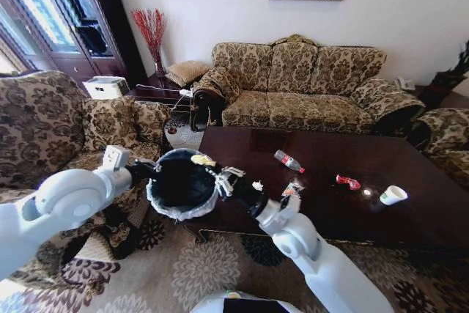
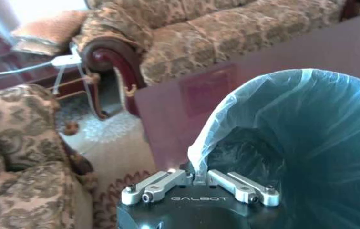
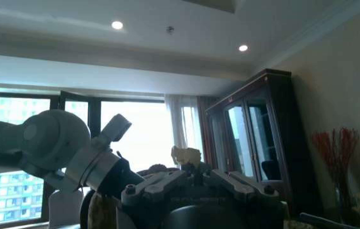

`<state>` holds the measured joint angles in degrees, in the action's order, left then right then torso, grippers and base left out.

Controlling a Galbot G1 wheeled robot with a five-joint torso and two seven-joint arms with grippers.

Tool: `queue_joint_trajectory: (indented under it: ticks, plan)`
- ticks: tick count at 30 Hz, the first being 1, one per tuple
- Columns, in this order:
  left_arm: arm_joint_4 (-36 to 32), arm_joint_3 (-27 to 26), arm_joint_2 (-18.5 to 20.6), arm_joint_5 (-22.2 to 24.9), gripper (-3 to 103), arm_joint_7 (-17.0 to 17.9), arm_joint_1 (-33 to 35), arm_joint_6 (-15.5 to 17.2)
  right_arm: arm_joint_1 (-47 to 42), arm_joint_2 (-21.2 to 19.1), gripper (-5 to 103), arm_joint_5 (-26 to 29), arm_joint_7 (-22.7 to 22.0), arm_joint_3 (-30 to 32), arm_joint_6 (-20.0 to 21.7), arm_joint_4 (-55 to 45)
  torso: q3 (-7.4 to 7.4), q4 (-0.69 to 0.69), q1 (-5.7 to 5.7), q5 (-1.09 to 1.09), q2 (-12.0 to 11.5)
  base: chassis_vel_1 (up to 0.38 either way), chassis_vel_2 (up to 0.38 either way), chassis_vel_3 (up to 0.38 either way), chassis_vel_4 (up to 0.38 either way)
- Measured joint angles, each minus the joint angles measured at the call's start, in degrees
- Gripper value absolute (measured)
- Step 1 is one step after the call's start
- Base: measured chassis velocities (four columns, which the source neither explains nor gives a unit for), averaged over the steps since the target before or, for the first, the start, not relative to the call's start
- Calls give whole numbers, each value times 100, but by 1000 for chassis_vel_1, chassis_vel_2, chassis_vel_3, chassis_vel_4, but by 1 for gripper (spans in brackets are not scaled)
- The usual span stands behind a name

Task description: Move to the front of the table and place the trash on the table into the trash bin.

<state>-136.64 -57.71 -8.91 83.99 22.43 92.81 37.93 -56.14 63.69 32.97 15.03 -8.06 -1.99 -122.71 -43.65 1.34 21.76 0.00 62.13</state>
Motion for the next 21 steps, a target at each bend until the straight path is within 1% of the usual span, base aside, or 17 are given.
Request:
queue_joint_trajectory:
  ticks: [2, 3, 5, 7, 9, 10, 13, 14, 17, 19, 21]
  plan:
    - [-38, -8, 39, 55, 0, 20, -1, 9, 24, 36, 0, -58, -1, -55, 15, 48, 0, 0, 0, 1, 0, 0, 0, 0, 0]
    - [-73, -16, 70, 103, 0, 49, -2, 15, 37, 83, -3, -141, -5, -126, 23, 101, 0, 0, 0, 0, 0, 0, 0, 0, 0]
    - [-93, -18, 78, 124, 0, 59, -2, 17, 36, 105, -3, -181, -8, -156, 26, 125, 0, -1, 0, 1, 0, 0, 0, 0, 0]
    - [-134, -18, 79, 161, 0, 64, 0, 34, 22, 137, -1, -239, -9, -175, 41, 160, 0, -1, 0, -1, 0, 0, 0, 0, 0]
    - [-206, -18, 42, 188, 0, 64, 18, 59, 8, 174, 3, -279, -4, -176, 52, 193, 0, -1, 0, -1, 0, 0, 0, 0, 0]
    - [-206, -18, 42, 188, 0, 64, 18, 59, 8, 174, 3, -279, -4, -176, 52, 193, 0, -1, 0, -1, 0, 0, 0, 0, 0]
    - [-257, -15, -10, 189, 0, 60, 30, 70, 5, 189, 14, -291, 39, -165, 34, 221, 0, 0, 0, 0, 0, 0, 0, 0, 0]
    - [-257, -15, -10, 189, 0, 60, 30, 70, 5, 189, 14, -291, 39, -165, 34, 221, 0, 0, 0, 0, 0, 0, 0, 0, 0]
    - [-277, -19, -54, 189, 0, 58, 30, 77, -24, 207, 29, -299, 46, -152, 19, 223, 0, 0, 0, 0, 0, 0, 0, 0, 0]
    - [-286, -21, -63, 189, 0, 57, 30, 79, -32, 213, 29, -302, 47, -154, 13, 223, 0, 0, 0, 0, 0, 0, 0, 0, 0]
    - [-311, -24, -88, 189, 0, 57, 30, 82, -59, 229, 40, -312, 54, -165, 6, 220, 0, -1, 0, 0, 0, 0, 0, 0, 0]
